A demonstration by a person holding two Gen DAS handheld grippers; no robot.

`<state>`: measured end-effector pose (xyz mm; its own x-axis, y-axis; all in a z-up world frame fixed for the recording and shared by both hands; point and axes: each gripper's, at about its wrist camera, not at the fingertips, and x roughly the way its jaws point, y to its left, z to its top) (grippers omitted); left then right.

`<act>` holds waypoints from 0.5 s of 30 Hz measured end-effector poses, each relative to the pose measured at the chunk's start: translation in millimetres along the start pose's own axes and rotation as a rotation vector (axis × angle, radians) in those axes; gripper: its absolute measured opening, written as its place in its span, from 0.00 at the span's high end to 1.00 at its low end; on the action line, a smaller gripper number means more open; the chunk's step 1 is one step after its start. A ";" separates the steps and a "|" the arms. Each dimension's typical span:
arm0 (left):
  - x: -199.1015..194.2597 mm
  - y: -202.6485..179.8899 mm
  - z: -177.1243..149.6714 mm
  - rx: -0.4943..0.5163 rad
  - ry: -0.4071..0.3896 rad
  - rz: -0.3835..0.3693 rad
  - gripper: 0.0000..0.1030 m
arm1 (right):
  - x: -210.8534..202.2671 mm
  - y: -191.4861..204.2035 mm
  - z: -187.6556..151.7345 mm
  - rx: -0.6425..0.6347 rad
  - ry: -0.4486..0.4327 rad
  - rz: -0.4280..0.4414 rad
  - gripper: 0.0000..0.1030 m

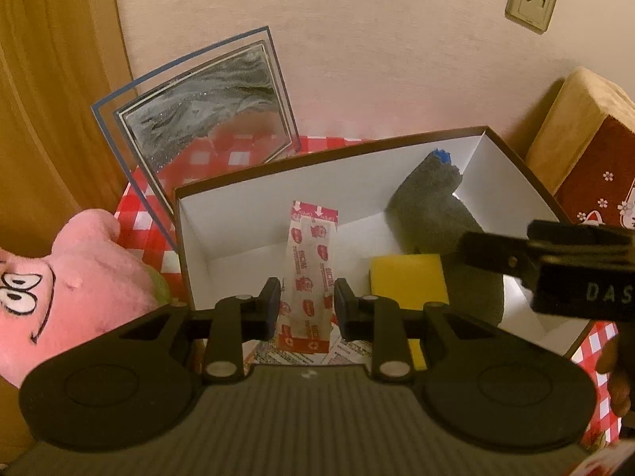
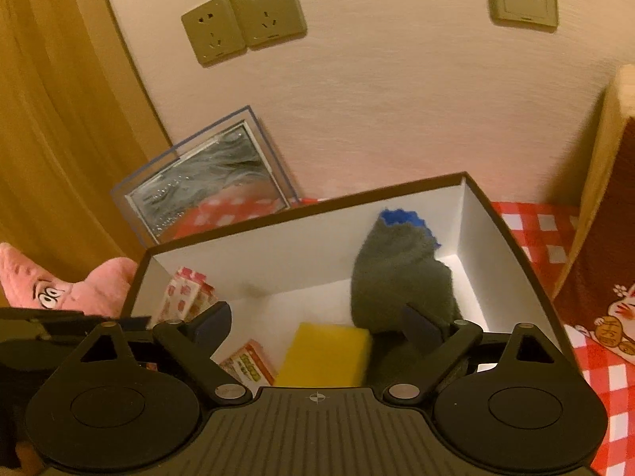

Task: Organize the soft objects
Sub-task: 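Drop the sponge into the box with the right gripper while the left drops the bandage strip, then move the right tool back toward the striped knit sock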

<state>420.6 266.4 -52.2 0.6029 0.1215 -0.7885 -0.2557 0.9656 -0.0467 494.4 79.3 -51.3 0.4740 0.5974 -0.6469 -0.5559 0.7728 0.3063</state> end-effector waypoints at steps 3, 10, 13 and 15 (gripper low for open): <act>-4.6 -1.3 1.8 0.003 -0.019 0.005 0.47 | -6.6 -4.4 -2.8 0.007 0.000 -0.005 0.10; -22.7 -4.4 2.0 -0.003 -0.043 0.000 0.46 | -31.6 -12.9 -9.6 0.029 -0.013 -0.009 0.10; -38.1 -7.2 -3.4 -0.020 -0.055 -0.014 0.46 | -48.8 -15.3 -13.8 0.041 -0.032 -0.007 0.10; -51.2 -10.9 -9.0 -0.023 -0.067 -0.027 0.46 | -62.7 -17.4 -18.3 0.058 -0.048 0.003 0.10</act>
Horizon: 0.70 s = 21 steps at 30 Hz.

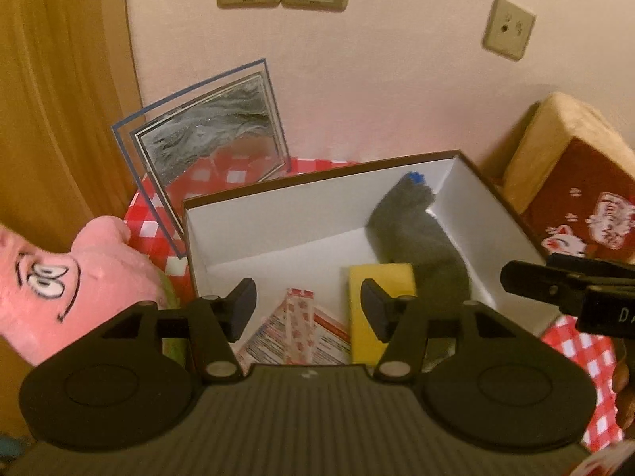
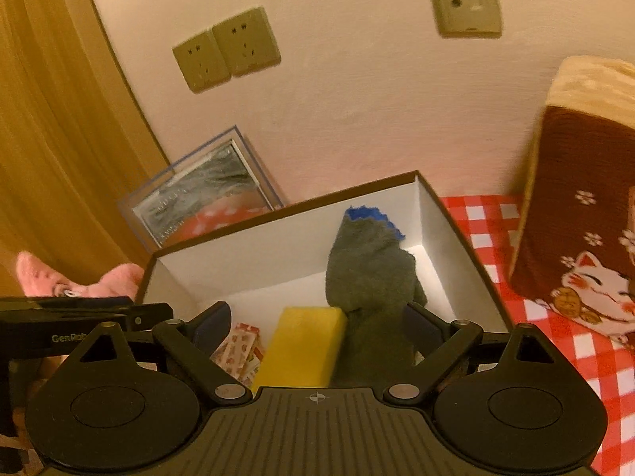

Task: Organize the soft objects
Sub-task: 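Move the right tool back toward the striped knit sock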

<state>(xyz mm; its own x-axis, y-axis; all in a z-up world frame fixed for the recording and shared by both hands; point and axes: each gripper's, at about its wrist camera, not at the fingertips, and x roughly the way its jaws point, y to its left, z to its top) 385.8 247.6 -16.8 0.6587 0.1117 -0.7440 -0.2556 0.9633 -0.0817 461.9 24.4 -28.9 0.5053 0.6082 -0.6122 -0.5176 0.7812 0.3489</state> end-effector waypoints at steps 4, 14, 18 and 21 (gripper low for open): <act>-26.4 -8.6 -12.8 0.003 -0.023 -0.014 0.46 | -30.0 -6.2 -11.3 0.042 -0.025 0.012 0.10; -82.9 -15.6 -69.1 0.009 -0.016 -0.047 0.46 | -115.3 -21.5 -58.9 0.097 -0.062 -0.010 0.10; -98.1 -15.0 -94.9 0.024 0.006 -0.042 0.46 | -140.9 -23.9 -85.4 0.124 -0.053 -0.030 0.10; -107.2 -13.5 -114.1 0.024 0.024 -0.039 0.46 | -153.8 -23.7 -106.7 0.148 -0.029 -0.036 0.10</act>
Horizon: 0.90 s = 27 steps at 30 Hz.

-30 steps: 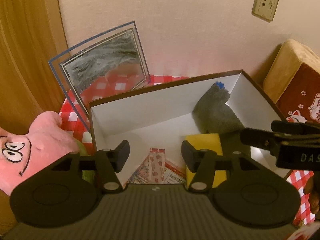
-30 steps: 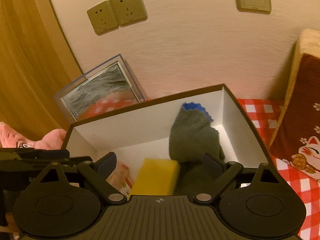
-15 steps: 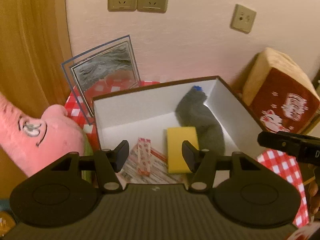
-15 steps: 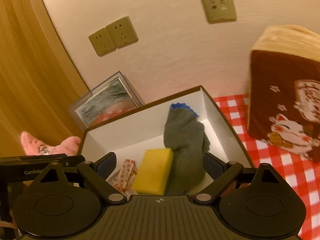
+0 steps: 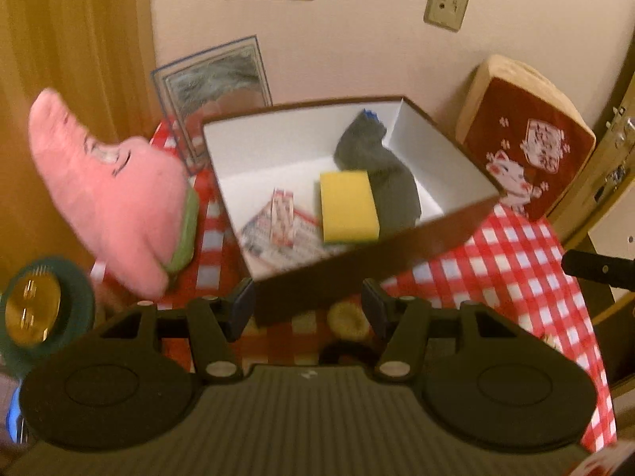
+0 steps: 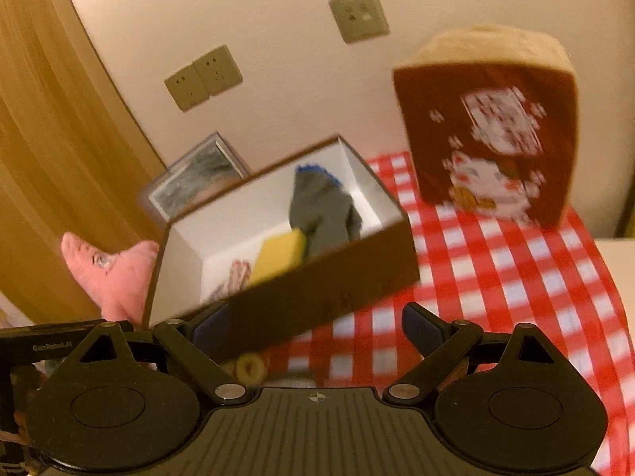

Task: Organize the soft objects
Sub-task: 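Move the right tool back toward the striped knit sock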

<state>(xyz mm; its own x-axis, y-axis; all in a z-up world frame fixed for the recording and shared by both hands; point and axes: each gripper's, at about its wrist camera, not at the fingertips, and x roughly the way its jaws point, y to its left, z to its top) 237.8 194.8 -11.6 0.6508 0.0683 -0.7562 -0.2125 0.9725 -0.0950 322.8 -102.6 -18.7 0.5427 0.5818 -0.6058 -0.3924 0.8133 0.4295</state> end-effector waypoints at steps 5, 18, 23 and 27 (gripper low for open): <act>-5.8 -3.1 -31.4 0.014 0.050 -0.001 0.45 | -11.5 -3.9 -33.9 0.038 0.056 0.005 0.11; 4.8 -11.5 -81.8 0.025 0.151 -0.007 0.46 | -5.2 10.5 -95.5 -0.006 0.175 -0.019 0.22; 11.5 -12.7 -90.5 0.029 0.170 -0.003 0.46 | 5.1 15.3 -104.2 -0.015 0.200 -0.010 0.30; 19.2 -16.4 -96.8 0.042 0.189 -0.003 0.46 | 13.7 19.8 -110.9 -0.020 0.214 -0.003 0.35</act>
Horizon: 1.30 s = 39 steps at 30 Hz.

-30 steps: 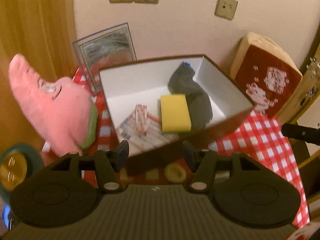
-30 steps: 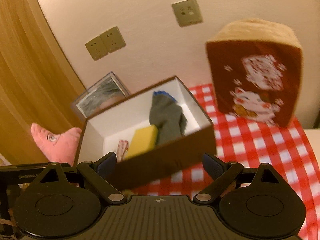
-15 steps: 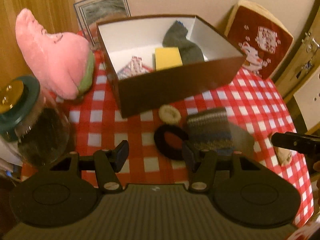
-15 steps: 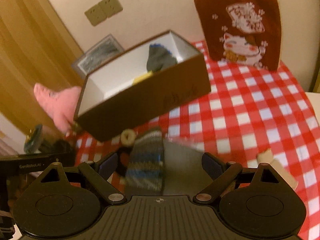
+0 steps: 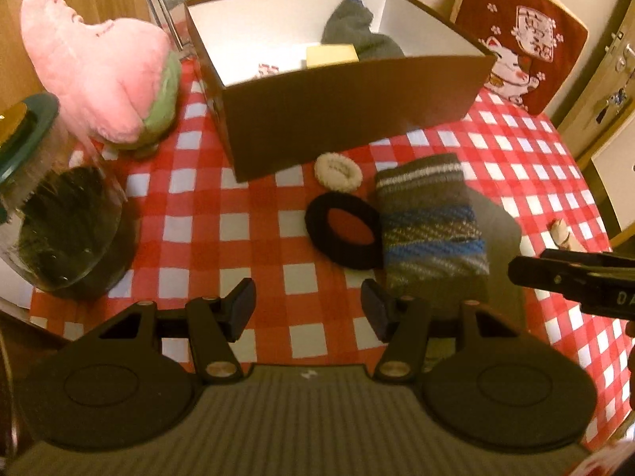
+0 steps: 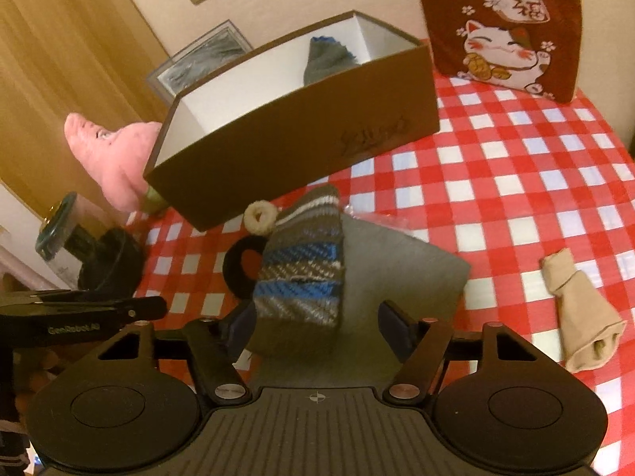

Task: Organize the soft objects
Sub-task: 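Move the right tool back toward the striped knit sock, then grasp the striped knit sock with the right gripper and lift it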

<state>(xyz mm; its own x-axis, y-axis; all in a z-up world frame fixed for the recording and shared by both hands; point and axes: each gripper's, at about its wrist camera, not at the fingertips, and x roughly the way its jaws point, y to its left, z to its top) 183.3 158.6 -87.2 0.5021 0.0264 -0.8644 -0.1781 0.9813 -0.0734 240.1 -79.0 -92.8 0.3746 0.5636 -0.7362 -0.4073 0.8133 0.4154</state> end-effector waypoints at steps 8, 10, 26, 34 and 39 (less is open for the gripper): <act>10.7 -4.8 0.5 0.013 0.012 -0.011 0.46 | 16.2 2.5 0.9 -0.002 0.016 0.000 0.39; 13.2 -4.5 1.4 0.013 0.015 -0.011 0.46 | 19.2 2.1 1.8 -0.003 0.019 -0.001 0.39; 32.3 -2.3 2.8 0.002 0.041 -0.005 0.46 | 46.3 1.8 12.1 -0.018 0.037 -0.007 0.40; 37.6 -0.2 1.8 -0.009 0.046 0.001 0.46 | 61.3 3.3 18.2 -0.041 0.026 -0.012 0.40; 39.4 -0.7 2.0 -0.015 0.046 0.007 0.46 | 72.2 5.2 19.7 -0.042 0.042 -0.017 0.40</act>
<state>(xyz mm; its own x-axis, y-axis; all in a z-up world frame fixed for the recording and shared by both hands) 204.8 159.3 -120.2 0.4619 0.0239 -0.8866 -0.1943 0.9781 -0.0749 281.4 -31.2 -133.3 0.3473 0.5423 -0.7650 -0.4360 0.8157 0.3802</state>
